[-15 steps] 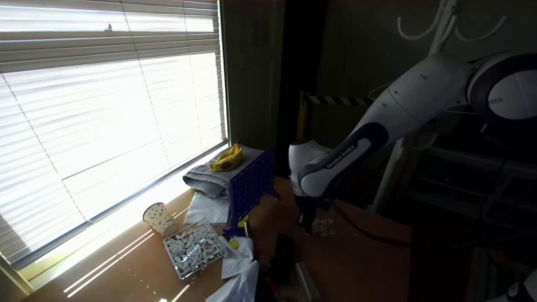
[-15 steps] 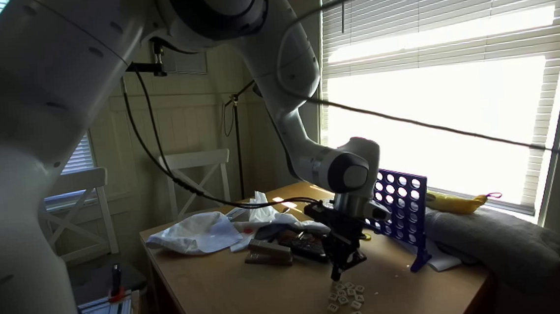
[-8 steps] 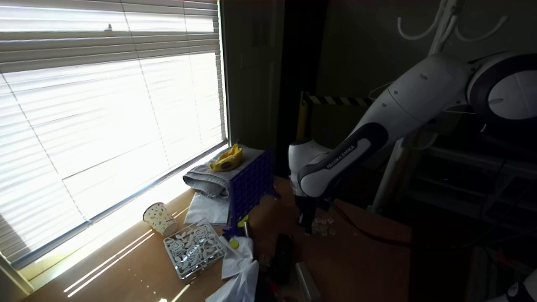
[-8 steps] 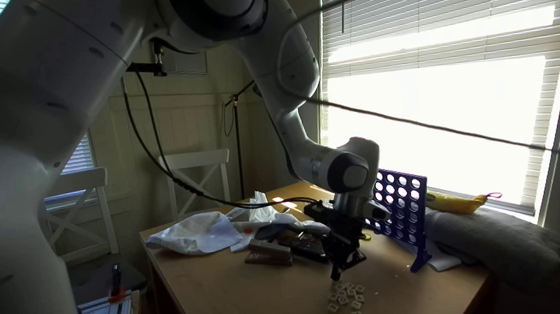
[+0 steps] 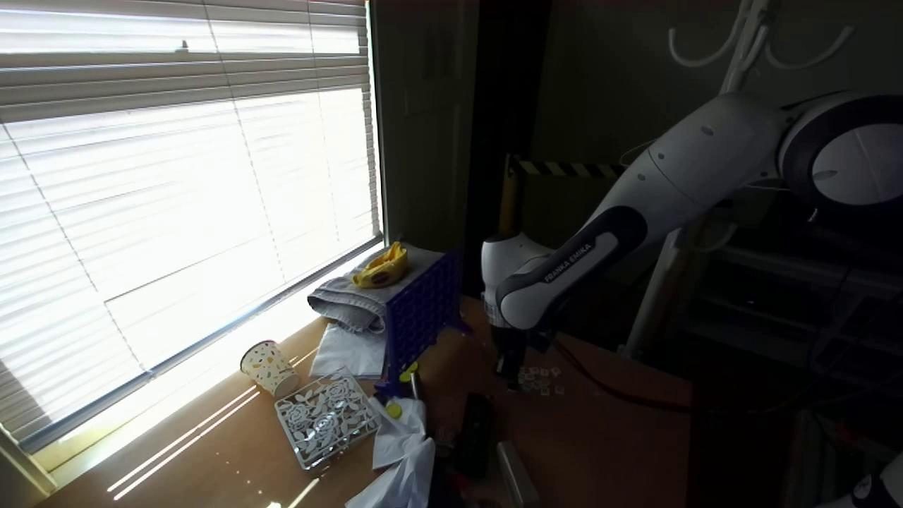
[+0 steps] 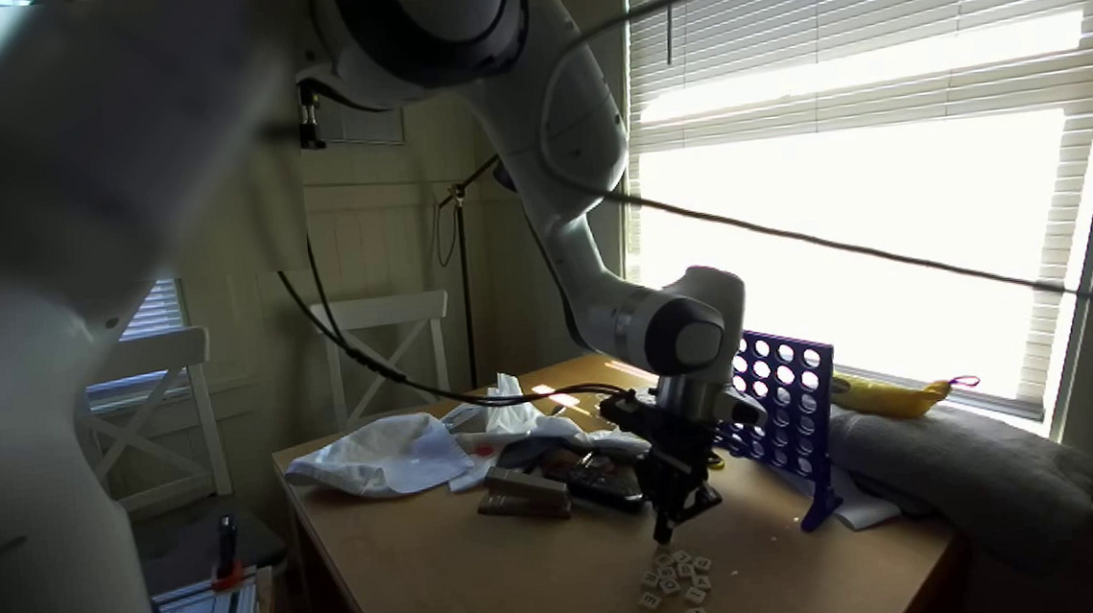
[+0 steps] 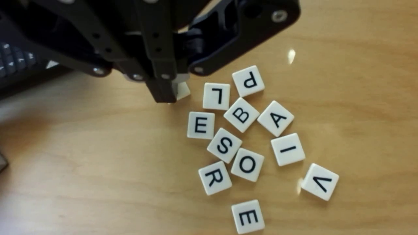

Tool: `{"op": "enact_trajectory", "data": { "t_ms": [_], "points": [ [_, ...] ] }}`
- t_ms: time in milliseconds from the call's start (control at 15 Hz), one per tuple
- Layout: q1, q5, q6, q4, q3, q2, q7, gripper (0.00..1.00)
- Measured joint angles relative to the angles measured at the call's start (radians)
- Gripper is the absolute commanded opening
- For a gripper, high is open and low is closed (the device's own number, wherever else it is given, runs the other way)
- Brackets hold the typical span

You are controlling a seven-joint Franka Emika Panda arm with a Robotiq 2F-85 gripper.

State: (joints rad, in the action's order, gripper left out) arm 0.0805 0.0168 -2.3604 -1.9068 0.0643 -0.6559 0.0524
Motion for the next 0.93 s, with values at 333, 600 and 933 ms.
{"op": "enact_trajectory", "data": {
  "t_ms": [333,600,933],
  "points": [
    [0.000,0.000,0.000,0.022,0.000,-0.012,0.000,0.00],
    [0.000,0.000,-0.003,0.036,0.000,-0.020,0.000,0.00],
    [0.000,0.000,-0.014,0.041,0.002,-0.023,0.000,0.00]
  ]
}}
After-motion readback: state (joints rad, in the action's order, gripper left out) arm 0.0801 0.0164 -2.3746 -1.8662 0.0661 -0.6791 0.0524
